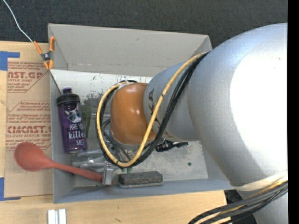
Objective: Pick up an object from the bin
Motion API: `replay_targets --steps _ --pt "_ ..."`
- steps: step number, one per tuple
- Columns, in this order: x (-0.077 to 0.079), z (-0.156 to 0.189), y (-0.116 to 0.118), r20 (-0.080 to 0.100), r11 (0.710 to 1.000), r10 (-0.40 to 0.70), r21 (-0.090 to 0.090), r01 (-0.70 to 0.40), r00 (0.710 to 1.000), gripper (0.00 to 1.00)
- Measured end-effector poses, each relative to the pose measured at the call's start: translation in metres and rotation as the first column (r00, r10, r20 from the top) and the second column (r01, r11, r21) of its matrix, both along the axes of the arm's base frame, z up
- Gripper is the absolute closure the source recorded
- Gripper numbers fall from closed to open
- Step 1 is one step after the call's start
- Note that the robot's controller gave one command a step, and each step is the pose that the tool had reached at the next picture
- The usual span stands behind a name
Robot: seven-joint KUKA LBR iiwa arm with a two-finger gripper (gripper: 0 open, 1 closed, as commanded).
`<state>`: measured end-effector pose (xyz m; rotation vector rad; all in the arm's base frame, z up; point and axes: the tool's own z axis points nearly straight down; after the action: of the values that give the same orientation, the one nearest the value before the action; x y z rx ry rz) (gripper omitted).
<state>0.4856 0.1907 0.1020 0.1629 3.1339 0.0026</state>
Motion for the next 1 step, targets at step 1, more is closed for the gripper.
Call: replay_targets --steps 1 --pt "0.0379 -0.0330 -0.0010 -0.001 0.914 0.406 -0.002 -0.406 0.914 0.00"
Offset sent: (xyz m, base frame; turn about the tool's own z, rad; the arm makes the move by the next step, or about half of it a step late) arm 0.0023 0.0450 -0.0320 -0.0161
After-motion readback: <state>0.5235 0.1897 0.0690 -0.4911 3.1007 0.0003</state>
